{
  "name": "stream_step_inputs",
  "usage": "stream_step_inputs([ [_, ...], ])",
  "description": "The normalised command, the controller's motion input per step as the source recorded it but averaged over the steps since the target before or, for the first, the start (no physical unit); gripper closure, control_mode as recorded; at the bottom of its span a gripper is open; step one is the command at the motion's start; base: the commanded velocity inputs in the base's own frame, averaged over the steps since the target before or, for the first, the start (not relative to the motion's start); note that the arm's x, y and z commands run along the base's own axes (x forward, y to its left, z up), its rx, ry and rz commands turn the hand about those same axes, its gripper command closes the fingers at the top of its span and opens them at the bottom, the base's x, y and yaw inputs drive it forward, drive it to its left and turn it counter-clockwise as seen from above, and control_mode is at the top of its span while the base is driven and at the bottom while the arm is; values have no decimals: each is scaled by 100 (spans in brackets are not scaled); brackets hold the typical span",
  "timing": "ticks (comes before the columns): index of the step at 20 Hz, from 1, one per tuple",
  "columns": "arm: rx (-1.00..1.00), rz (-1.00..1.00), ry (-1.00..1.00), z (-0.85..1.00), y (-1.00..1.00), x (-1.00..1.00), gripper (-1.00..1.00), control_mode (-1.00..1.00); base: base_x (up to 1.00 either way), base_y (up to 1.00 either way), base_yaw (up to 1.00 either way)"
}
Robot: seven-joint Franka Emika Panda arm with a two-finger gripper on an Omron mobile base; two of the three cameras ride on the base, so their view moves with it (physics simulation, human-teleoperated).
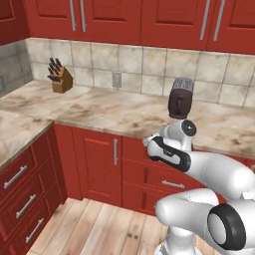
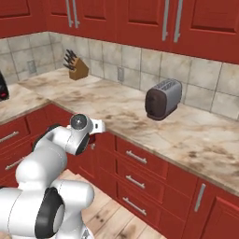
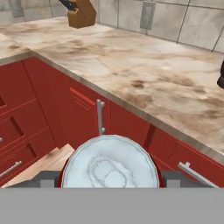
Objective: Four empty soda cans are scattered around the kitchen. Gather all the cans and cluster them next to the stove for recycling.
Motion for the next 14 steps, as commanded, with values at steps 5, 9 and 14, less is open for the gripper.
stream_step_inputs([
  [5,0,0,0,0,0,0,100,100,-10,-35,-20],
  [9,0,0,0,0,0,0,100,100,-7,-50,-2],
  [14,0,0,0,0,0,0,100,100,-21,-57,0],
])
